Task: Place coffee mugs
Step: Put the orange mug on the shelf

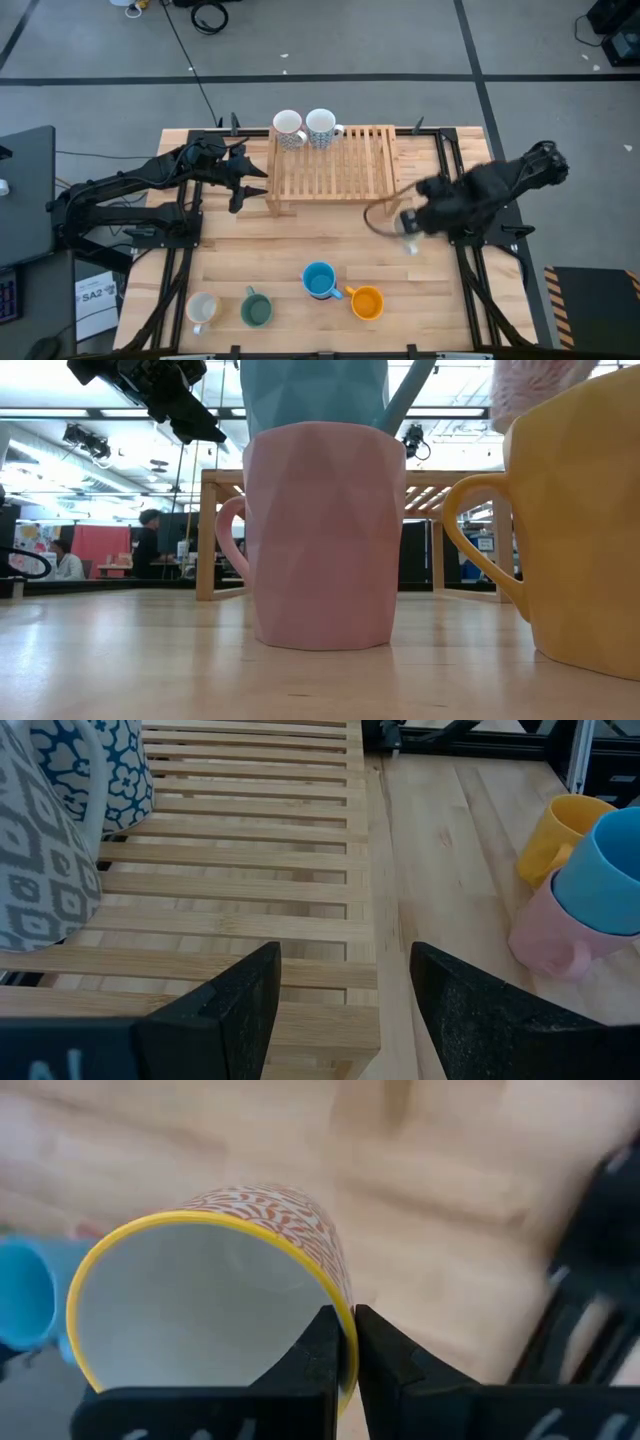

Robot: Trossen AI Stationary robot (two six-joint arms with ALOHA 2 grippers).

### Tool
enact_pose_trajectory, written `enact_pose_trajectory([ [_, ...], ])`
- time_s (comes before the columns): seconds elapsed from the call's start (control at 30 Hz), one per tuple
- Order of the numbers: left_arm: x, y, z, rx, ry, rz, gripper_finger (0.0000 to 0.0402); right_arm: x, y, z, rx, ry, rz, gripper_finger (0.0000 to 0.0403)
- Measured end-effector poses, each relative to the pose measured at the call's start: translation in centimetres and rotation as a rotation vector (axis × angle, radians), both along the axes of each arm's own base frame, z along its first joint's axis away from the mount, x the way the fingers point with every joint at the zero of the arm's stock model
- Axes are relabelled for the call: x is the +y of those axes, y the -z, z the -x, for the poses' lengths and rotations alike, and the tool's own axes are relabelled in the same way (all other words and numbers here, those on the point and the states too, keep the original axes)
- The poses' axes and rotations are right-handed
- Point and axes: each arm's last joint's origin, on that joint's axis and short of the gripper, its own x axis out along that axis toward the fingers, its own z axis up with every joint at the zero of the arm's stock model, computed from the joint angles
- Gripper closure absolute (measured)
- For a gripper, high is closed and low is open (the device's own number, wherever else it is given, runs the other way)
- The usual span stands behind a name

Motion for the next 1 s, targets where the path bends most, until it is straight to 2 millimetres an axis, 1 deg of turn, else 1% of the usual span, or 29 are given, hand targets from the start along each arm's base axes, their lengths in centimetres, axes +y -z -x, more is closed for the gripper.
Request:
enact_pose_trajectory([
  [0.13,0.0,0.0,0.0,0.0,0.0,0.0,0.0171,-3.2,-1.7,-0.2,-0.101,-0.044,0.089,0.0378],
  [0.33,0.0,0.0,0.0,-0.001,0.0,0.0,0.0171,-7.7,-2.7,-0.5,-0.085,-0.083,0.182,0.0378],
  [0.43,0.0,0.0,0.0,-0.001,0.0,0.0,0.0171,-9.9,-2.7,-1.0,-0.068,-0.135,0.208,0.0378],
  [0.73,0.0,0.0,0.0,-0.001,-0.001,0.0,0.0171,-17.2,-2.6,-2.5,-0.15,-0.253,0.308,0.0378],
  [0.87,0.0,0.0,0.0,-0.001,-0.001,0.001,0.0171,-20.8,-2.0,-3.0,-0.186,-0.283,0.341,0.0378],
  [1.0,0.0,0.0,0.0,-0.001,-0.001,0.001,0.0171,-24.2,-1.1,-3.4,-0.22,-0.309,0.343,0.0378],
])
